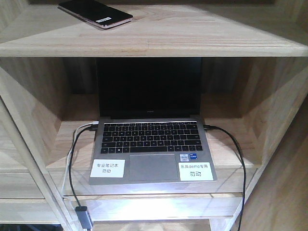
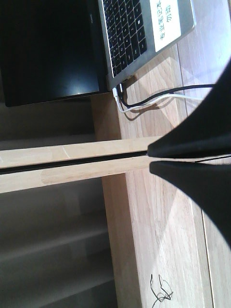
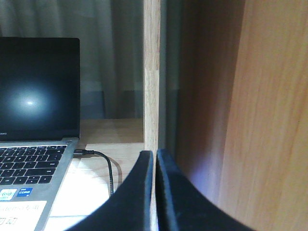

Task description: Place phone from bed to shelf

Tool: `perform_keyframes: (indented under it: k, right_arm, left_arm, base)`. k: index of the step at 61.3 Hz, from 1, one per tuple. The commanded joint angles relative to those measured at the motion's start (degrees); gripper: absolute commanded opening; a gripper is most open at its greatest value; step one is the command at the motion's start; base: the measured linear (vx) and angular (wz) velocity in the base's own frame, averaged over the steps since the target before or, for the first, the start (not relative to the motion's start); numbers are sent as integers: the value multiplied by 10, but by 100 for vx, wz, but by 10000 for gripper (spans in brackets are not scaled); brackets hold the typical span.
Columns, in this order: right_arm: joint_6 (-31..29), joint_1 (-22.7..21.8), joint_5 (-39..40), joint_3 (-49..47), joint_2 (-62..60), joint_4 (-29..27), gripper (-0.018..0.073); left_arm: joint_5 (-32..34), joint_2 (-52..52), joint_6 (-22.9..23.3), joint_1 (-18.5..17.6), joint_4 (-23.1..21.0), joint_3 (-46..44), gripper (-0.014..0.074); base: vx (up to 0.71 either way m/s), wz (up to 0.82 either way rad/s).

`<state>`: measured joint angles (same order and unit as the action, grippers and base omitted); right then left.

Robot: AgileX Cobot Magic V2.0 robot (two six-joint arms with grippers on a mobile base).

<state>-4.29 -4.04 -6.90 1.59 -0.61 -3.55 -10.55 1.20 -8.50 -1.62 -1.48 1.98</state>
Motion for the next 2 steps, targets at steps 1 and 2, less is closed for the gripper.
perform_keyframes:
  k: [1,2]
  right_arm:
    - [-5,0,47,3,-7,7,-10]
    - [-5,0,47,3,-7,7,-10]
  left_arm:
    - [41,3,3,-2,-5,-13,1]
    - [41,3,3,-2,-5,-13,1]
  base:
    - [0,0]
    - [0,0]
